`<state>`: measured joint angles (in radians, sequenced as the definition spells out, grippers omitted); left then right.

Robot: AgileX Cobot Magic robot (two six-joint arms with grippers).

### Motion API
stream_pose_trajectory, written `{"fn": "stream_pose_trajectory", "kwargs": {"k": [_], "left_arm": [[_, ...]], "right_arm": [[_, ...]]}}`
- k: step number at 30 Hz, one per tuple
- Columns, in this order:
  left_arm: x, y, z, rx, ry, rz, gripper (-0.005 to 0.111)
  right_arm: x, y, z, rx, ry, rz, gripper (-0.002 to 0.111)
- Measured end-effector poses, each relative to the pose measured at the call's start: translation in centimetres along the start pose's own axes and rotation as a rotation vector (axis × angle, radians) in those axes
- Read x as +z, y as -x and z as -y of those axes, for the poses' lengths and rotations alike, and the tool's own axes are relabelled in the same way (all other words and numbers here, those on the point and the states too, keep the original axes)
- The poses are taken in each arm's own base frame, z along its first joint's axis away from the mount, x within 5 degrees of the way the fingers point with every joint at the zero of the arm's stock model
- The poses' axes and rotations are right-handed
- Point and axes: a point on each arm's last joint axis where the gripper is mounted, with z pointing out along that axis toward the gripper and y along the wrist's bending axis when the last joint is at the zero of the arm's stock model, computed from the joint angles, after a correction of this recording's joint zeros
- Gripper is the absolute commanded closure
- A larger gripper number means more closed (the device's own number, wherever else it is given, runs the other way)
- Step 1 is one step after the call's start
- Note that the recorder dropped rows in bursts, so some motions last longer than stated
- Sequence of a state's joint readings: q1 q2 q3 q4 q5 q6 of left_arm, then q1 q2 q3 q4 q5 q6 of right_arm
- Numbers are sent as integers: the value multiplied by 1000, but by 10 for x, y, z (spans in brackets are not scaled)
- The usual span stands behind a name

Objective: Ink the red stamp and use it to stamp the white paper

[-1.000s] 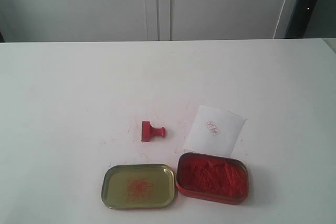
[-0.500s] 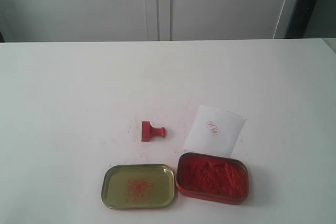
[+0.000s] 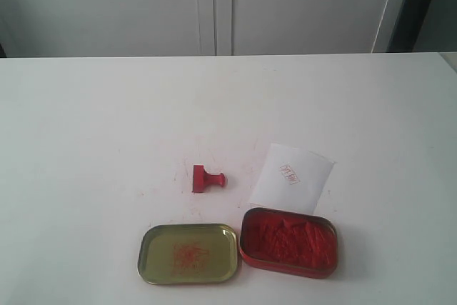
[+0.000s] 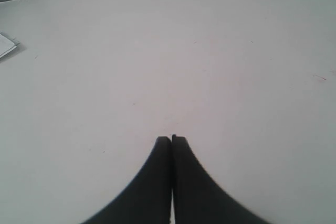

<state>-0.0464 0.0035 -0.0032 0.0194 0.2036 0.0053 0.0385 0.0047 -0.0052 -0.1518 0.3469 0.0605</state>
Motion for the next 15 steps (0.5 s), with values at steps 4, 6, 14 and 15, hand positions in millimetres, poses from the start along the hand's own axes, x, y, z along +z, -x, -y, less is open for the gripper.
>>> {"fn": "stream_pose_trajectory", "kwargs": {"k": [4,6,14,15], "left_arm": [[0,0,0,0,0,0,107],[0,0,0,0,0,0,107],[0,0,0,0,0,0,107],[0,0,0,0,0,0,107]], "right_arm": [[0,0,0,7,2,-2,108],[0,0,0,15,5,-2,108],[0,0,-2,72,26,-4,108],[0,0,-3,79,29,-4,108]]}}
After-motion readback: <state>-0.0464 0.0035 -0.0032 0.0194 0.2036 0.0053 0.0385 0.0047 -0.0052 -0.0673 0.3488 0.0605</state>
